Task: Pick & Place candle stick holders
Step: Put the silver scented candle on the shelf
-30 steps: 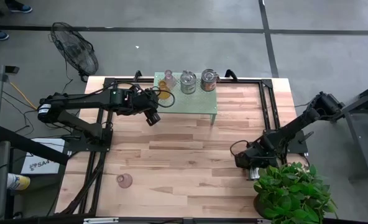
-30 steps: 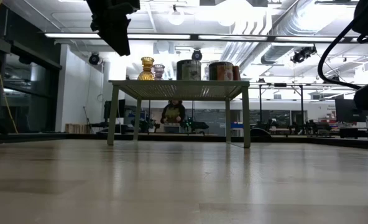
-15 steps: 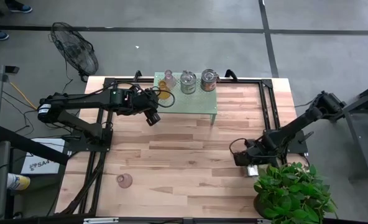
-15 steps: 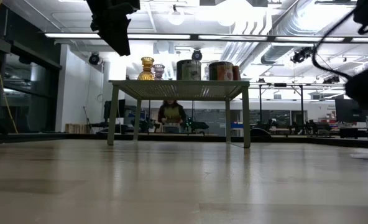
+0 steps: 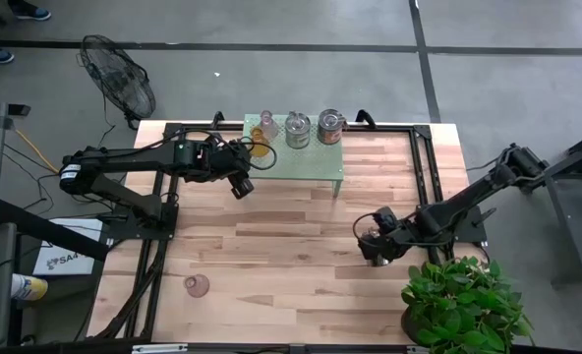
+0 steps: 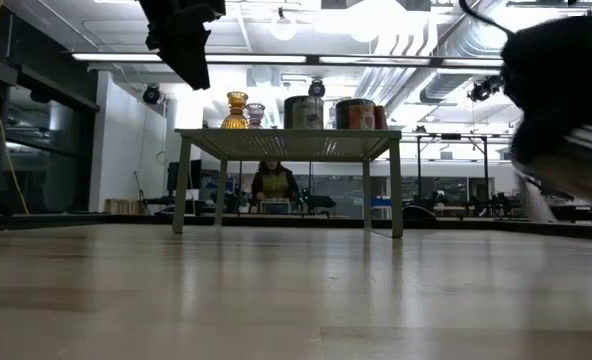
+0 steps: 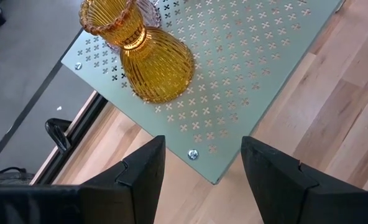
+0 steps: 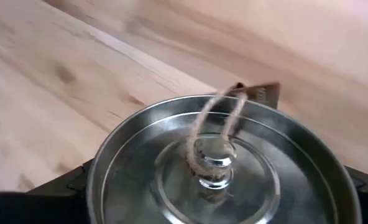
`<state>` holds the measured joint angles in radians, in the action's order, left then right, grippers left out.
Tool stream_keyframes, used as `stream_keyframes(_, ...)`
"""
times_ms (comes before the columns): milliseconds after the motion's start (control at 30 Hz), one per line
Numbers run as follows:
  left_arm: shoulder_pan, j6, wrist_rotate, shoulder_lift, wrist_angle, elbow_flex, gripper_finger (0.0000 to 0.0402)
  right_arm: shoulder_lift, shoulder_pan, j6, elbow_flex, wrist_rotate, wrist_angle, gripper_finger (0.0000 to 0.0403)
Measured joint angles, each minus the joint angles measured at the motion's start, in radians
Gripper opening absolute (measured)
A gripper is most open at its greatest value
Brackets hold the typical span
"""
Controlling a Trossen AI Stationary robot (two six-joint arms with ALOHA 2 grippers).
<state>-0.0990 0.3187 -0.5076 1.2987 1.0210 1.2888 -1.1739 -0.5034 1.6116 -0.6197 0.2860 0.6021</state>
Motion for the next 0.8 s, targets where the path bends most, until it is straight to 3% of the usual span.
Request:
stream_keyframes(367, 0.000, 0.000, 0.000, 0.000, 0.000, 0.000, 0.0205, 0.001, 0.094, -0.396, -0.135, 0.180, 0.004, 0.0343)
stream_keyframes(800, 0.000, 0.000, 0.001, 0.000, -0.001, 0.000, 0.0205, 0.002, 0.296, -0.946, -0.246, 0.262, -0.071, 0.0343)
